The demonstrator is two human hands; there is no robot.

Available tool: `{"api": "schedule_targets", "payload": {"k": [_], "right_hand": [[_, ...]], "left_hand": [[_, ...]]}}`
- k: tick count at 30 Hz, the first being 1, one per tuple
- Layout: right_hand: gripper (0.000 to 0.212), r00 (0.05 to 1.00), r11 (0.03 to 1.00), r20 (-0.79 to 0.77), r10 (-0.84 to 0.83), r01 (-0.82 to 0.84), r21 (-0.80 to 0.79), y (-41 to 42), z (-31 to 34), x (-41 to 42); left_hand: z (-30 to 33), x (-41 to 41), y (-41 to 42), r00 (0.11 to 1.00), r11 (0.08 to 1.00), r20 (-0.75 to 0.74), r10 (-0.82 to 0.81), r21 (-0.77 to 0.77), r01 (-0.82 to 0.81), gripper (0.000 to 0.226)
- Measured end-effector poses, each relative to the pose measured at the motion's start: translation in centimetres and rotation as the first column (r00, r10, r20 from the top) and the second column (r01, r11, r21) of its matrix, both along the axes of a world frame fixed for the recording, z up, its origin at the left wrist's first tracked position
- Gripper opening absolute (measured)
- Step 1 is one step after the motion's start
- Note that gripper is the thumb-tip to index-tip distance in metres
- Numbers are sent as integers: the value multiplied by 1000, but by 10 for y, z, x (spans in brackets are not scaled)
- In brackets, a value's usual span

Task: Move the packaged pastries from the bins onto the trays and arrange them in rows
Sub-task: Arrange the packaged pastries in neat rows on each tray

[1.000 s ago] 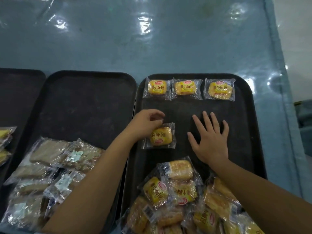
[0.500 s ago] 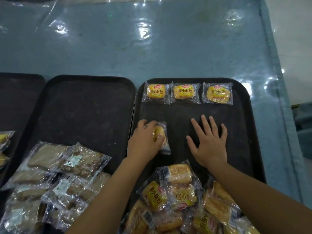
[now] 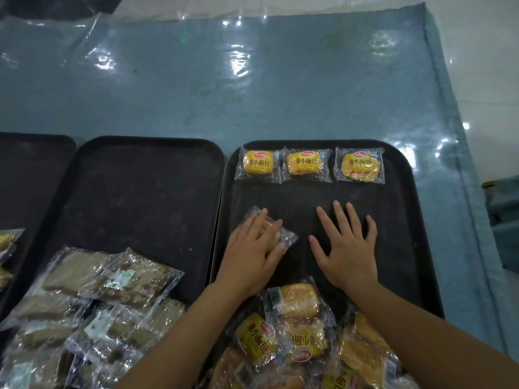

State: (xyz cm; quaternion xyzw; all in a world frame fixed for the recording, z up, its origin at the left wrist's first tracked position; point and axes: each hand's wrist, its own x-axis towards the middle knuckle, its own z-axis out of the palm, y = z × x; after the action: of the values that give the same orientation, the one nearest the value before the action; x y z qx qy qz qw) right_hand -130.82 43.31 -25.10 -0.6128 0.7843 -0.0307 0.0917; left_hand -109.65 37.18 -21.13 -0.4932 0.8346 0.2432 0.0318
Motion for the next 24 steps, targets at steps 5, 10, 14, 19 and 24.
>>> {"api": "schedule_targets", "payload": {"k": [5, 10, 14, 19, 24], "right_hand": [[65, 1000, 1000, 4, 5, -5, 2, 0, -1, -1], [65, 1000, 1000, -3, 0, 0, -2, 0, -2, 0], [65, 1000, 1000, 8, -2, 2, -15, -2, -3, 0], [65, 1000, 1000, -4, 1, -1, -11, 0, -2, 1], [65, 1000, 1000, -13, -5, 5, -1, -1, -2, 1]], "left_hand": [[3, 7, -7, 998, 997, 58, -10, -73, 15, 56], [-22, -1, 7, 996, 995, 80, 26, -96, -18, 61], [-11, -22, 10, 975, 968, -75, 209, -124, -217, 67], [-29, -39, 13, 979, 963, -7, 206, -179, -204, 57], [-39, -34, -4, 978, 955, 8, 211, -216, -204, 57]]}}
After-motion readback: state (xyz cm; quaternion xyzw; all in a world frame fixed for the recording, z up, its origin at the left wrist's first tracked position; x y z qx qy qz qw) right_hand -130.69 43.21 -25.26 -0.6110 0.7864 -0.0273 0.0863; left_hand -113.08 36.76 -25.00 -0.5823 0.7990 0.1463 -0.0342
